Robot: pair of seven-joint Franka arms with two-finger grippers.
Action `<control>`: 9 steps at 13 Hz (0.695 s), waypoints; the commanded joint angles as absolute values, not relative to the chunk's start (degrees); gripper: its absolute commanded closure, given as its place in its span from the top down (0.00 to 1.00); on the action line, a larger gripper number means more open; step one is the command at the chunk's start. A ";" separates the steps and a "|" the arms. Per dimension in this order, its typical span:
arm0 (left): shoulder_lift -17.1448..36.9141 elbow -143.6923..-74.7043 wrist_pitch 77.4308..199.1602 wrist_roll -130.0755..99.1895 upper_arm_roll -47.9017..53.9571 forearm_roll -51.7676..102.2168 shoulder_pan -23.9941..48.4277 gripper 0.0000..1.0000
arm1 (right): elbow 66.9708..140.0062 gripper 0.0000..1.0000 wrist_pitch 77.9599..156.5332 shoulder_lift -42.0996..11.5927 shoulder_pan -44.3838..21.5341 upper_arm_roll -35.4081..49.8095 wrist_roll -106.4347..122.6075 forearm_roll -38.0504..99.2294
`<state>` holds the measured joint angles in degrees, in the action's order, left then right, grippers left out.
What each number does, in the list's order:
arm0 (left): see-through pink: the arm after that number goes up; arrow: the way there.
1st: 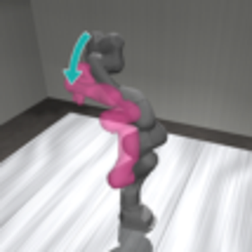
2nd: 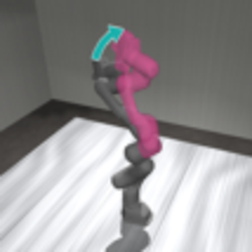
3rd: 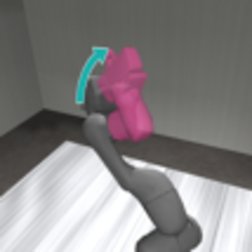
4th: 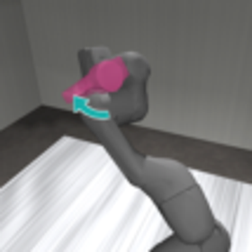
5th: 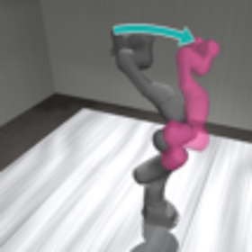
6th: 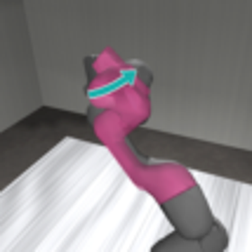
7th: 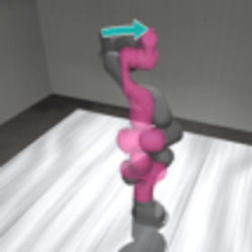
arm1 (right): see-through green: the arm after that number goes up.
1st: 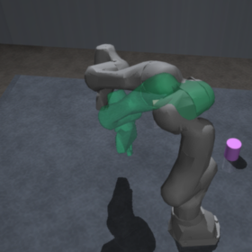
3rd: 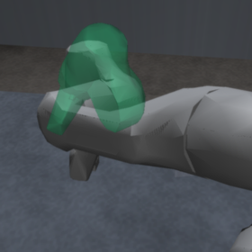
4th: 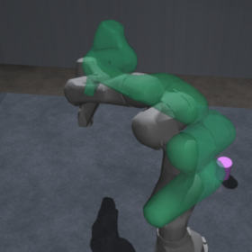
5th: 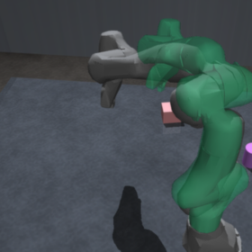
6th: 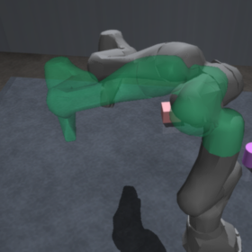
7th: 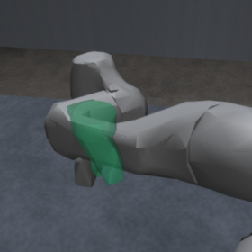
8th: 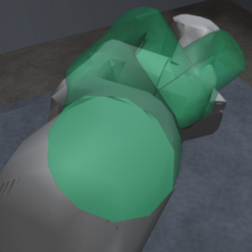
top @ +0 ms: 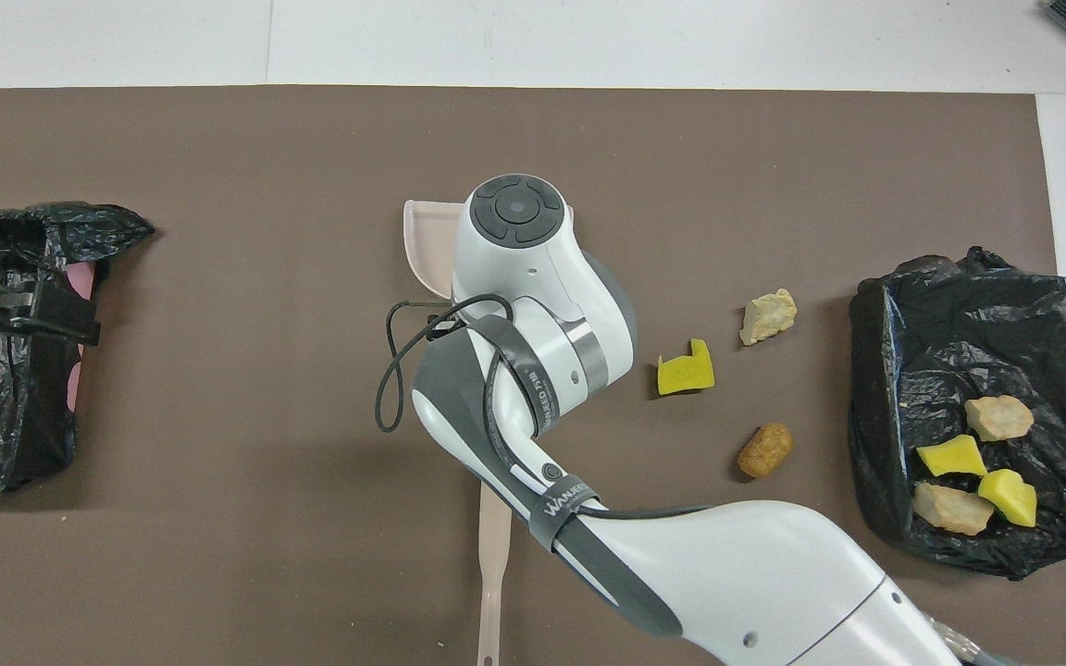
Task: Sweep and dump trash in bin
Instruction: 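Carry the empty dustpan back to the table center with the right gripper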
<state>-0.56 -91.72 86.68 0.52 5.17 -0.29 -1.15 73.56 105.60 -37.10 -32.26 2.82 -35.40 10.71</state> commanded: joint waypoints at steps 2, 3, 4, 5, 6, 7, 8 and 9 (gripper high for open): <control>-0.79 -94.30 89.73 0.79 5.10 -0.70 -0.09 1.00 | 76.29 1.00 105.03 -33.14 -29.97 2.73 -33.57 11.95; -0.79 -95.00 90.52 0.88 5.10 -0.70 0.43 1.00 | 76.46 1.00 105.03 -32.35 -30.06 2.72 -34.10 11.34; -0.79 -96.05 91.83 0.79 5.10 -0.70 0.87 1.00 | 76.64 1.00 104.68 -30.95 -30.32 2.64 -34.36 11.25; -0.88 -97.54 93.85 0.79 5.18 -0.70 0.97 1.00 | 76.73 1.00 102.94 -29.28 -30.24 2.64 -34.28 11.25; -0.97 -99.04 95.69 0.70 5.27 -0.70 1.84 1.00 | 76.90 1.00 100.31 -27.01 -29.89 2.46 -33.58 11.25; -0.71 -99.92 97.19 0.62 5.27 -0.62 3.41 1.00 | 77.51 1.00 98.20 -24.29 -29.27 2.55 -33.57 11.25; -0.36 -100.80 98.51 0.62 5.27 -0.62 4.04 1.00 | 79.00 1.00 96.69 -21.56 -29.18 2.55 -34.36 11.60; 0.26 -101.16 99.66 0.79 5.27 -0.70 5.70 1.00 | 81.36 1.00 94.68 -18.23 -29.53 2.55 -34.80 11.95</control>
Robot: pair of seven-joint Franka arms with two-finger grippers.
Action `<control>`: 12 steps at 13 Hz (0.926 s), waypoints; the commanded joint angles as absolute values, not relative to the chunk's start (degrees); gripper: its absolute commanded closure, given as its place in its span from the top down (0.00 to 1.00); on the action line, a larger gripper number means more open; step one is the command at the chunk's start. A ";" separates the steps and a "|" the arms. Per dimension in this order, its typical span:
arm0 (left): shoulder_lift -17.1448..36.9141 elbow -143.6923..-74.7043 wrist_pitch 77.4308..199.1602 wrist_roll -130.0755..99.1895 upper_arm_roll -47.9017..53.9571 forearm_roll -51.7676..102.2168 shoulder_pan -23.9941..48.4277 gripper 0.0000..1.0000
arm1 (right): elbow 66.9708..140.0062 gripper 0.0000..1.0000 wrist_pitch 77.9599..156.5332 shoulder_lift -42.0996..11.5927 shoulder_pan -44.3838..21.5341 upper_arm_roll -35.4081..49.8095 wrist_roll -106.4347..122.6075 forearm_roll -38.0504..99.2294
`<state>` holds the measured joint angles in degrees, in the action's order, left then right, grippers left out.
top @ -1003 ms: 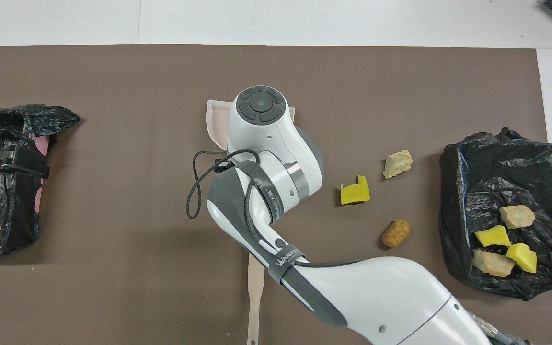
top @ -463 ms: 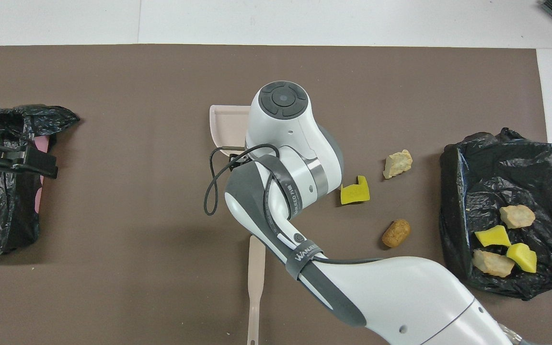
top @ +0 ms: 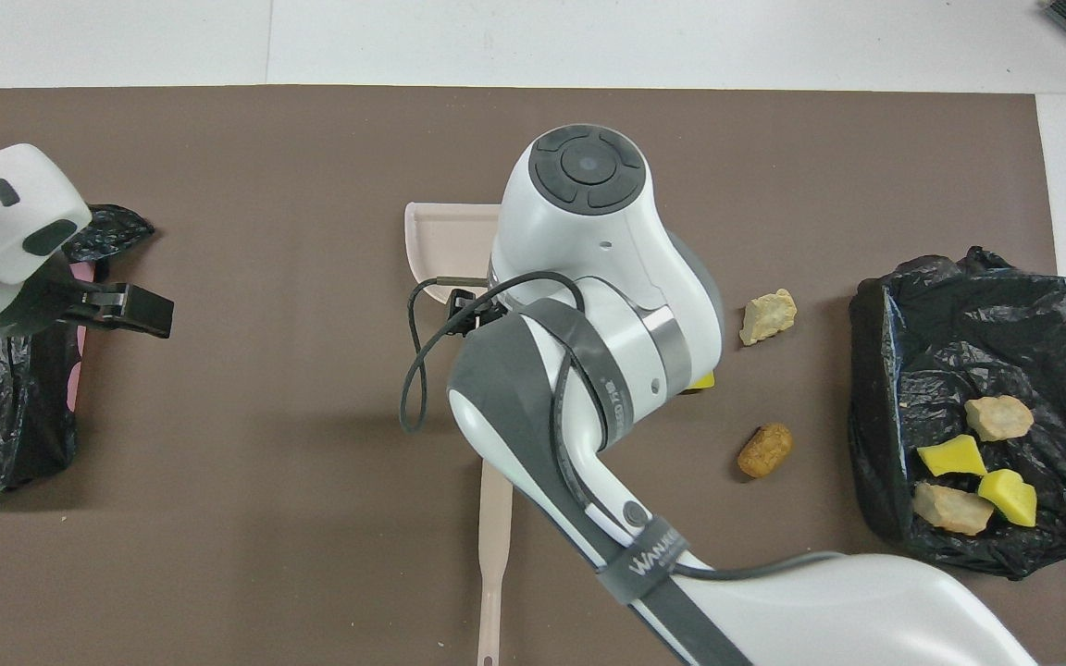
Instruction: Sweep and dump trash in bin
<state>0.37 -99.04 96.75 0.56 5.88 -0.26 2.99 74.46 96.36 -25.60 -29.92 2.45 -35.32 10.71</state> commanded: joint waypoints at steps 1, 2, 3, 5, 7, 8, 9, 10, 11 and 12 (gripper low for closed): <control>1.57 -101.34 100.19 0.70 5.19 -0.70 7.45 1.00 | 83.56 1.00 92.48 -14.89 -29.79 2.55 -34.98 11.95; 2.71 -101.34 100.98 0.70 5.19 -0.70 8.69 1.00 | 85.50 1.00 90.37 -12.16 -29.88 2.64 -34.89 12.21; 4.20 -101.34 102.47 0.62 5.19 -0.70 10.96 1.00 | 87.61 1.00 87.39 -9.87 -29.88 2.55 -33.50 12.22; 6.40 -101.34 104.49 0.09 5.19 -0.70 14.13 1.00 | 88.94 1.00 82.64 -8.01 -28.39 2.55 -29.38 11.34; 8.51 -101.16 106.51 -0.78 5.27 -0.53 16.34 1.00 | 90.60 1.00 81.38 -6.25 -29.44 2.55 -31.36 11.34; 10.18 -101.16 108.09 -2.44 5.27 -0.18 18.52 1.00 | 94.27 1.00 82.69 -4.07 -30.14 2.55 -31.46 11.42; 10.89 -101.16 109.15 -4.90 5.19 -0.18 20.11 1.00 | 99.18 1.00 86.19 -1.08 -30.76 2.98 -32.42 11.60; 11.25 -101.16 110.03 -7.44 5.27 -0.18 21.43 1.00 | 105.32 1.00 91.70 2.25 -32.94 3.08 -34.52 11.60; 12.21 -101.08 111.17 -9.65 5.27 -0.18 22.66 1.00 | 112.25 1.00 97.94 6.11 -34.26 3.08 -36.89 11.86; 12.83 -101.07 112.31 -11.84 5.27 0.00 23.46 1.00 | 118.15 1.00 102.44 9.02 -34.63 3.25 -37.70 12.30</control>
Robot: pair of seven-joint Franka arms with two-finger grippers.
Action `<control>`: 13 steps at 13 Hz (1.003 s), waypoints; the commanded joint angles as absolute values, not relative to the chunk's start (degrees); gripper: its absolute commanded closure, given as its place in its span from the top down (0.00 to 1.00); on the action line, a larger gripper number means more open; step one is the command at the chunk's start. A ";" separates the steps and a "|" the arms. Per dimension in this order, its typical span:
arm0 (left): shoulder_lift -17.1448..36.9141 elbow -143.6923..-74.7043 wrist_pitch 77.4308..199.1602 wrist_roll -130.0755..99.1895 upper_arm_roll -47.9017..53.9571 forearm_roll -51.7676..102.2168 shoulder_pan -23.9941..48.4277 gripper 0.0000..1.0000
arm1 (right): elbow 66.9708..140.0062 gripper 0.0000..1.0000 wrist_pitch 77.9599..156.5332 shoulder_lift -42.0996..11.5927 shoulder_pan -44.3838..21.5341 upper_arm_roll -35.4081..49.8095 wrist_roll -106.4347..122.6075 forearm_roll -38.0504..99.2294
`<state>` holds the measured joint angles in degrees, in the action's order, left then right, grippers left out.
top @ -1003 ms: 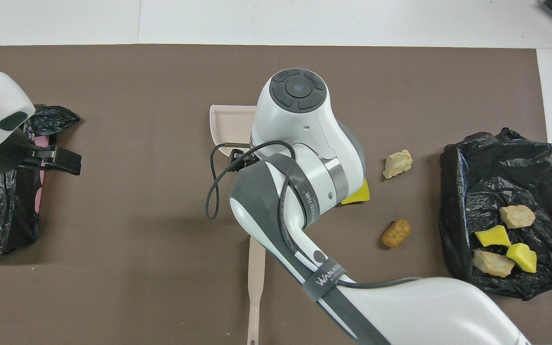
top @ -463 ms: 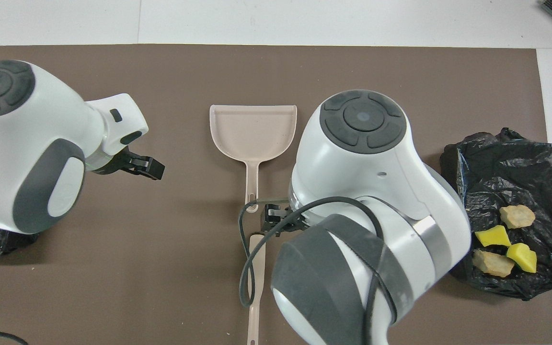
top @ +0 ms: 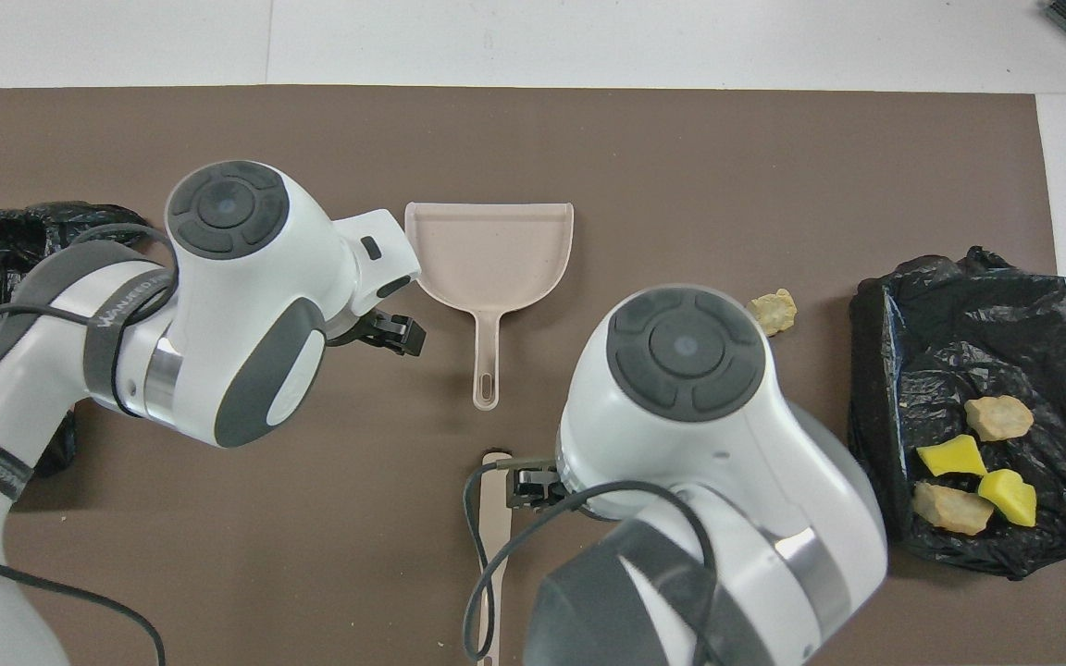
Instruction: Sweep and dump trash in bin
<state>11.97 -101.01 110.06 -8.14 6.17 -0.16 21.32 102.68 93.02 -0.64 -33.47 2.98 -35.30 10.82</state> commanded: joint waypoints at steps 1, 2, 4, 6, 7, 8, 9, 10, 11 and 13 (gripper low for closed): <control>14.05 -100.55 113.02 -14.30 5.19 0.70 24.77 1.00 | 121.26 1.00 104.74 10.01 -37.07 3.77 -37.70 12.39; 14.76 -100.37 113.90 -16.76 5.19 1.40 25.74 1.00 | 122.94 1.00 106.16 10.02 -38.83 3.78 -38.58 12.39; 16.78 -99.24 115.57 -20.02 5.19 1.93 27.33 1.00 | 126.46 1.00 111.15 9.67 -41.64 3.78 -40.95 12.39; 19.15 -97.22 116.01 -23.54 5.19 3.07 29.17 1.00 | 131.28 1.00 118.00 9.49 -45.07 3.78 -45.24 12.39; 20.29 -96.77 116.10 -25.29 5.10 2.90 30.14 1.00 | 133.14 1.00 121.87 8.54 -47.35 3.78 -48.66 12.39; 21.09 -96.77 116.63 -26.27 5.10 2.55 30.76 1.00 | 133.85 1.00 124.60 7.13 -48.42 3.78 -51.21 12.39; 21.44 -96.77 117.85 -26.54 5.10 2.46 31.11 1.00 | 133.86 1.00 125.93 5.21 -50.08 3.78 -52.89 12.39; 21.53 -96.77 118.64 -26.54 5.10 2.29 31.64 1.00 | 133.77 1.00 128.21 3.10 -51.40 3.78 -54.30 12.39; 21.88 -96.85 118.65 -26.63 5.10 2.20 31.81 1.00 | 133.77 1.00 130.67 1.25 -52.29 3.78 -55.80 12.39; 21.97 -97.20 119.00 -26.98 5.10 1.93 31.90 0.88 | 133.77 1.00 131.92 0.35 -53.52 3.78 -57.48 12.39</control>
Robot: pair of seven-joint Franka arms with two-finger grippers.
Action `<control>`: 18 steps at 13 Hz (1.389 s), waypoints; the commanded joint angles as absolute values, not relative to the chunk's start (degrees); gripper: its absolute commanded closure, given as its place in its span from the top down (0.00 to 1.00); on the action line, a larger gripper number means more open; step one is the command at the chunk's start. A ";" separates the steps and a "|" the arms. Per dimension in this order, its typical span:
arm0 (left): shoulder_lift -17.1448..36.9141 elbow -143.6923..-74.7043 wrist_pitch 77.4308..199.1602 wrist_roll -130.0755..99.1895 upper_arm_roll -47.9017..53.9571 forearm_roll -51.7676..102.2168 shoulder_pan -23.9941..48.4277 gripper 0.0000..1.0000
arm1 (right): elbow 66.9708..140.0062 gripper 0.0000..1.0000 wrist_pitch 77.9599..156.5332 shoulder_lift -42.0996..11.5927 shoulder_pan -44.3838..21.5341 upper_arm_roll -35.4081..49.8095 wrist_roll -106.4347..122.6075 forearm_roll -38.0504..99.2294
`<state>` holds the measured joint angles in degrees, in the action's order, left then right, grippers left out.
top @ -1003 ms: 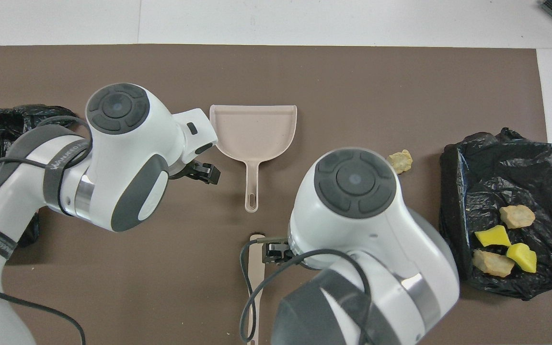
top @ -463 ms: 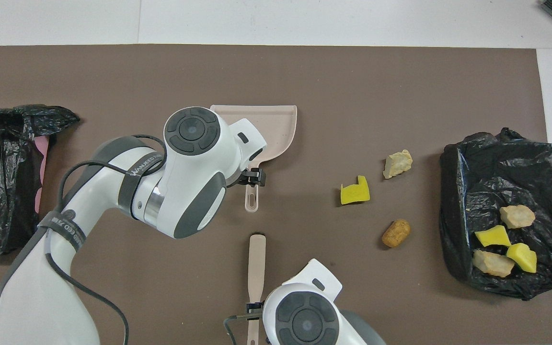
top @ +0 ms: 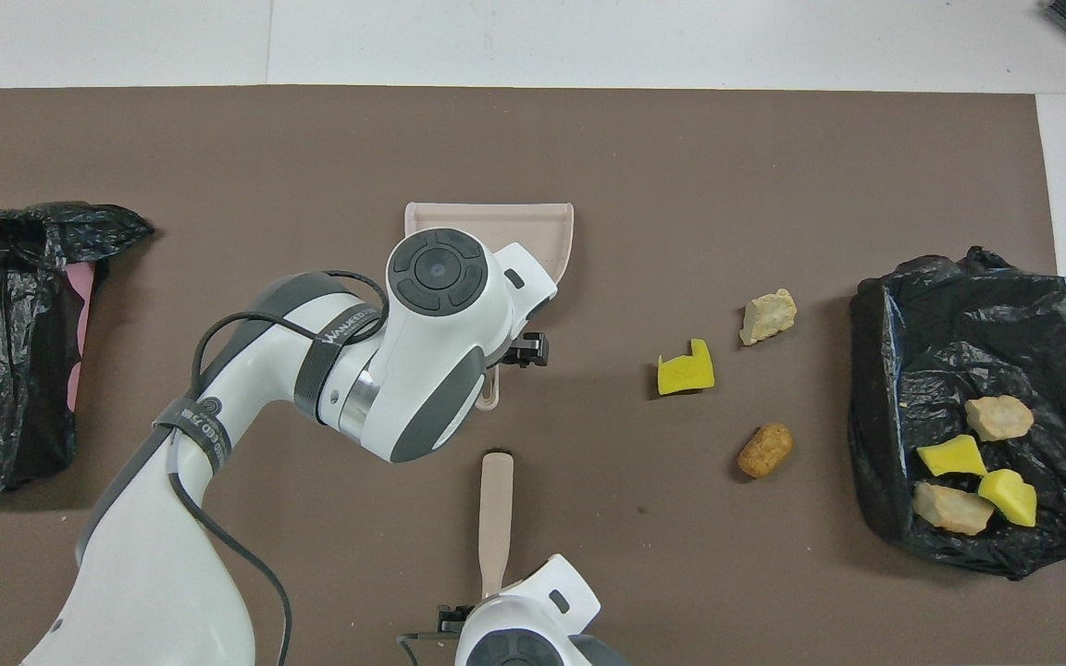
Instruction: Sweep and dump trash in bin
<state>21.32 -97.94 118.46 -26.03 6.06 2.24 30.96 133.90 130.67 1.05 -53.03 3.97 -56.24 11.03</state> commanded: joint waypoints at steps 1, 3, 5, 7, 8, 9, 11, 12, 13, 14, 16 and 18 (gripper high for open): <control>21.97 -97.82 119.44 -27.94 5.10 1.93 32.08 0.81 | 133.60 1.00 131.75 0.35 -53.53 3.78 -56.61 12.48; 21.89 -98.70 120.23 -30.32 5.10 2.02 32.17 0.71 | 133.59 0.90 131.92 0.35 -53.61 3.78 -55.20 12.48; 21.97 -98.61 120.06 -30.23 5.18 2.02 32.17 0.50 | 133.33 0.67 131.92 0.35 -53.70 3.96 -54.84 12.48; 21.97 -99.14 120.67 -30.15 5.19 2.02 32.17 0.46 | 133.15 0.43 131.92 0.26 -53.70 4.04 -55.46 12.48; 22.06 -99.49 121.02 -30.15 5.19 2.11 32.17 0.46 | 133.07 0.38 131.92 0.26 -53.70 4.04 -55.46 12.48; 22.06 -99.58 121.03 -30.15 5.19 2.11 32.17 0.47 | 133.07 0.27 131.92 0.26 -53.70 4.13 -55.46 12.48; 22.06 -99.84 121.03 -30.41 5.19 2.46 32.08 0.47 | 132.72 0.00 131.84 0.26 -54.22 4.13 -55.72 12.57; 21.97 -100.10 121.20 -30.50 5.19 2.55 31.99 0.46 | 132.19 0.00 131.14 0.70 -54.32 4.13 -55.72 12.57; 22.06 -99.93 120.94 -30.41 5.19 2.55 31.91 0.24 | 131.93 0.00 130.87 1.66 -54.06 4.04 -55.64 12.66; 22.06 -99.67 120.85 -30.32 5.19 2.55 31.82 0.00 | 132.01 0.00 129.56 4.02 -53.70 4.04 -55.63 12.66; 21.89 -98.79 120.32 -30.15 5.10 2.55 31.20 0.00 | 131.92 0.00 121.51 9.02 -51.43 3.78 -55.03 12.66; 21.27 -98.09 120.24 -29.71 4.75 2.37 30.94 0.00 | 131.92 0.00 112.81 13.87 -47.40 3.78 -54.41 12.13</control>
